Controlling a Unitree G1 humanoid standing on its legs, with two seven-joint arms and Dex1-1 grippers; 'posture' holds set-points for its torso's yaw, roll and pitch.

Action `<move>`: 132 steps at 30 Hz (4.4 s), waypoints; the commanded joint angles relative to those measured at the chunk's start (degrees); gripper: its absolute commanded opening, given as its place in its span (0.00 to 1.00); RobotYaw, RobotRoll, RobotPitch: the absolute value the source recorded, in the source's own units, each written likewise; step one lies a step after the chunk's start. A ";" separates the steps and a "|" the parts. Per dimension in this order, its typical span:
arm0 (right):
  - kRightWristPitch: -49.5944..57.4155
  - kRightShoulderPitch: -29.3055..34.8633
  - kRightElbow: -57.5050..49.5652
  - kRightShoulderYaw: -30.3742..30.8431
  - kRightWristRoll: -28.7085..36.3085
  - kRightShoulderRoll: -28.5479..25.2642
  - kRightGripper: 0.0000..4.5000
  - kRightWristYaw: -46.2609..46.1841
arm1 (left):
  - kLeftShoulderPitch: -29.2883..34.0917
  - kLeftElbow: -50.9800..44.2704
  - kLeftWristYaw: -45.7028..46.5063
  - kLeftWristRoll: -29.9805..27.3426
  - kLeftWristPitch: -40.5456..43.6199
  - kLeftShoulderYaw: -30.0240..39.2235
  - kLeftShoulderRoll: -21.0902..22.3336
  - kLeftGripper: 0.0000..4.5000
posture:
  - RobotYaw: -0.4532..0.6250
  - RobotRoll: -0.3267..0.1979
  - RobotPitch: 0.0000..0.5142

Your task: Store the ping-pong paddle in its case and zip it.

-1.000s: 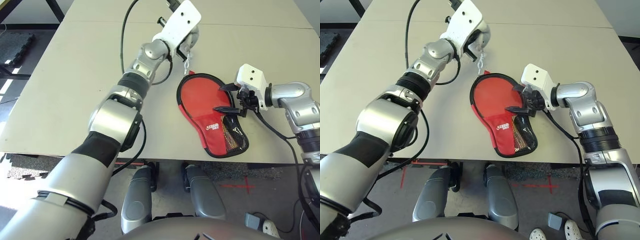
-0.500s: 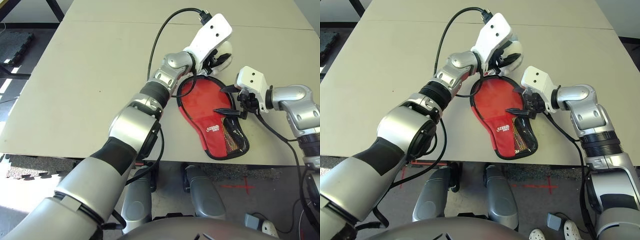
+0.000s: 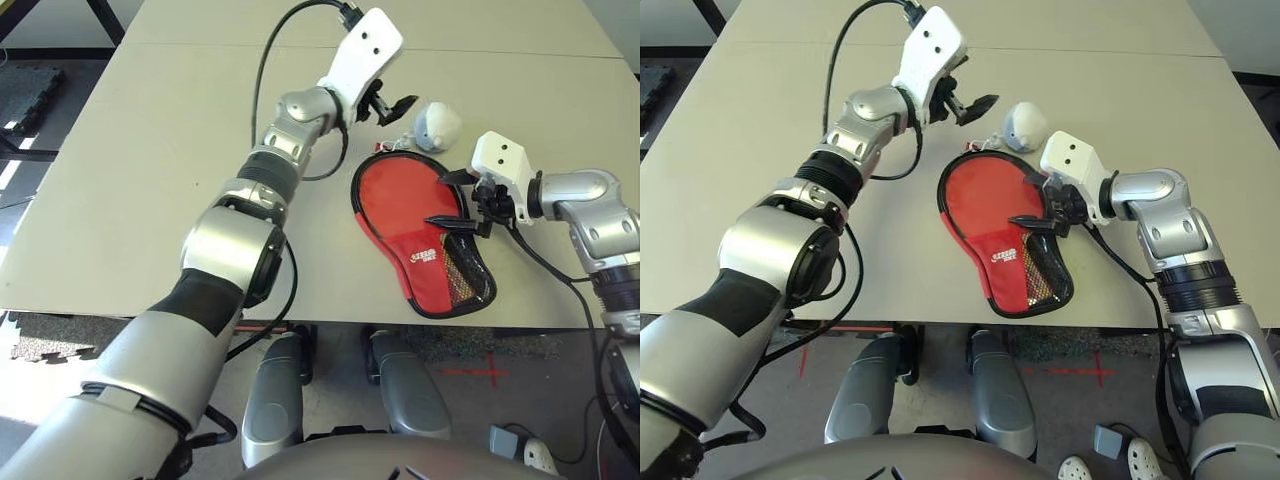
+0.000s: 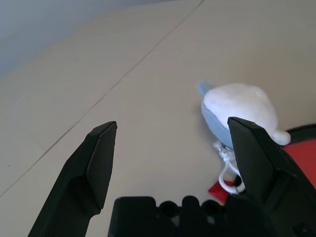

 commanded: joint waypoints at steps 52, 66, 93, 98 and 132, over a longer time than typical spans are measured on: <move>-3.18 -35.22 49.75 -6.97 -0.87 11.91 1.00 -25.46 | 36.30 -46.04 -7.66 0.26 30.93 -20.59 3.04 1.00 | 0.34 0.62 0.50; -0.02 -35.12 57.89 -8.47 -2.25 13.64 0.62 -26.12 | 36.82 -47.67 -7.50 0.06 32.43 -20.96 3.25 1.00 | 0.35 0.62 0.51; -2.78 -33.16 52.40 -4.48 -8.09 -3.33 0.01 -14.14 | 36.75 -45.00 -7.20 -0.09 31.55 -21.52 1.89 1.00 | 0.33 0.62 0.49; -2.94 -32.92 51.86 -2.28 -10.03 -9.19 0.01 -7.81 | 36.85 -44.92 -7.08 -0.10 31.61 -21.46 1.83 1.00 | 0.32 0.62 0.50; 14.98 17.18 -4.34 7.08 22.85 -38.49 0.01 25.58 | 34.38 -37.66 -3.98 0.47 28.83 -19.78 -0.05 1.00 | 0.29 0.62 0.50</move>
